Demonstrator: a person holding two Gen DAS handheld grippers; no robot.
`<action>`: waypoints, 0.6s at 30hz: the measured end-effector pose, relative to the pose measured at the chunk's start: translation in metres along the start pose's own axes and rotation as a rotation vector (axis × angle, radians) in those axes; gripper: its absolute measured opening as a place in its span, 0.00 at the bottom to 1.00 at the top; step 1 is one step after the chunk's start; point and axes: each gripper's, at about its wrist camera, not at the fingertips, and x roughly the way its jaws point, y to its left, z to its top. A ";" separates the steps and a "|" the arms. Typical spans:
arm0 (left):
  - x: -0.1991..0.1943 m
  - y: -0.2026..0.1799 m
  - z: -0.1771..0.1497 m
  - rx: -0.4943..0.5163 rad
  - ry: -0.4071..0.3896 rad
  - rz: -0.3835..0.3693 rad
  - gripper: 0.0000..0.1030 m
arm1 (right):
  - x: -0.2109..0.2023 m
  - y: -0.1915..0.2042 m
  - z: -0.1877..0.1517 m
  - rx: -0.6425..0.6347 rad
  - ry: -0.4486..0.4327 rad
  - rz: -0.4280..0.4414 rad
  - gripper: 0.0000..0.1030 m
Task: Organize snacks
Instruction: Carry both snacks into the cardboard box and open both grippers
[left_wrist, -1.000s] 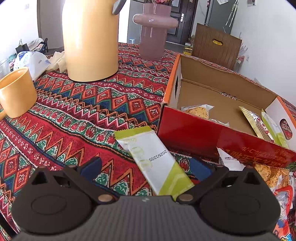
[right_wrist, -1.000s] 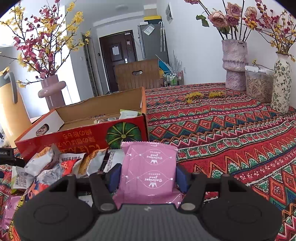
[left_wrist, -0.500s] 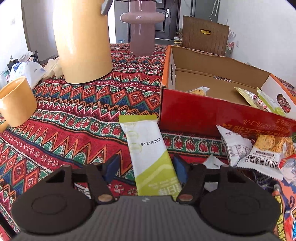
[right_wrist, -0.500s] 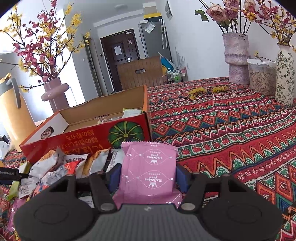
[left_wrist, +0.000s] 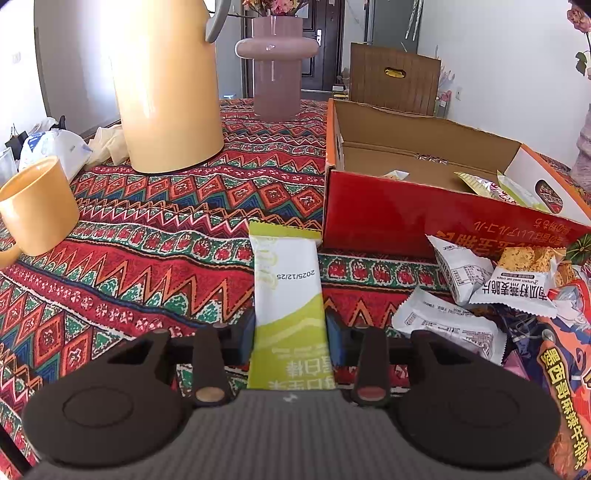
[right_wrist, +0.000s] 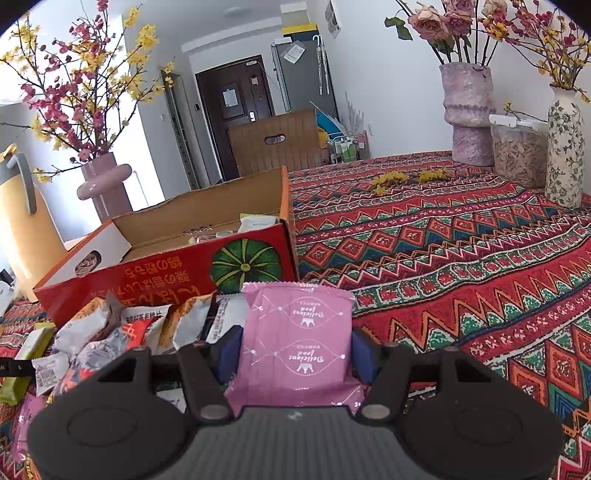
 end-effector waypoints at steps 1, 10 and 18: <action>-0.001 0.001 -0.001 -0.003 -0.001 -0.002 0.38 | 0.000 0.000 0.000 -0.002 0.000 -0.001 0.59; -0.023 0.014 -0.005 -0.027 -0.038 -0.033 0.37 | -0.009 0.003 -0.002 -0.014 -0.036 -0.016 0.59; -0.052 0.015 0.005 -0.017 -0.113 -0.060 0.37 | -0.025 0.007 -0.002 -0.032 -0.059 -0.008 0.59</action>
